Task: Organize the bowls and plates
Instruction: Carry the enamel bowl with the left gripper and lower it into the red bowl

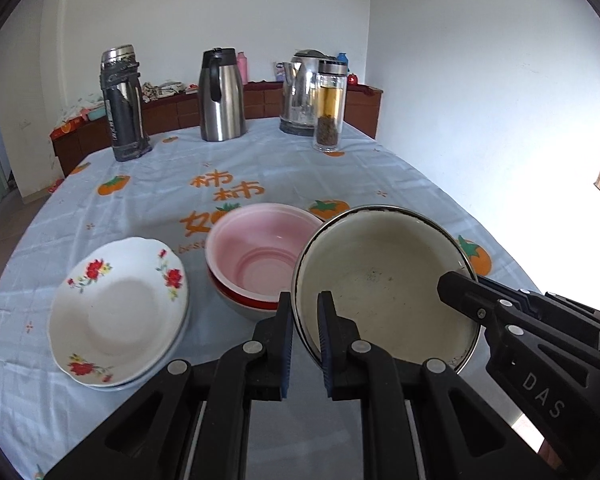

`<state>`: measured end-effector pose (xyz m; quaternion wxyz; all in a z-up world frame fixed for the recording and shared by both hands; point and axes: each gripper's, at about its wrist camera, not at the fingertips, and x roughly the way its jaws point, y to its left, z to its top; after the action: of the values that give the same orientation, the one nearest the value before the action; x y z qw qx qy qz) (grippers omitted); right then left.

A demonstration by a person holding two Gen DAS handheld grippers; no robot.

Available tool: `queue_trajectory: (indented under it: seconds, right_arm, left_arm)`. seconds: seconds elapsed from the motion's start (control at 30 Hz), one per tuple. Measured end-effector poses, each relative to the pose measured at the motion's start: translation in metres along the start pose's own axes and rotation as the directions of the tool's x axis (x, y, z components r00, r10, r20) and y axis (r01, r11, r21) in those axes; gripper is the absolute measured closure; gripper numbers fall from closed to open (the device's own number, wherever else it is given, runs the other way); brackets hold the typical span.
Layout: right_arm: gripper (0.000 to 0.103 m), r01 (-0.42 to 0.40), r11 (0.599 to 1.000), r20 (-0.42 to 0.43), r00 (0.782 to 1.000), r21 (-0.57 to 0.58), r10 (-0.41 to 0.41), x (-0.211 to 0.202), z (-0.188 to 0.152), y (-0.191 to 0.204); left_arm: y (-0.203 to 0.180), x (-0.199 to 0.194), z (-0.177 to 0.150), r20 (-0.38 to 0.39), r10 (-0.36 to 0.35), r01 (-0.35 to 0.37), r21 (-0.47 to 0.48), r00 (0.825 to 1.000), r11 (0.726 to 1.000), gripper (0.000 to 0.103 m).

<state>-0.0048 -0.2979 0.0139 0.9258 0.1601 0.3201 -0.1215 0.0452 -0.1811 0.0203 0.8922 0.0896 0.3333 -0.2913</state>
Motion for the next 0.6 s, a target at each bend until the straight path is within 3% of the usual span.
queue_trajectory:
  seconds: [0.6]
  right_arm:
    - [0.094,-0.048,0.998,0.046,0.998,-0.029,0.05,0.023,0.041,0.03]
  left_arm:
    - [0.039,0.01,0.039,0.051,0.032,-0.03,-0.037,0.998,0.999,0.089]
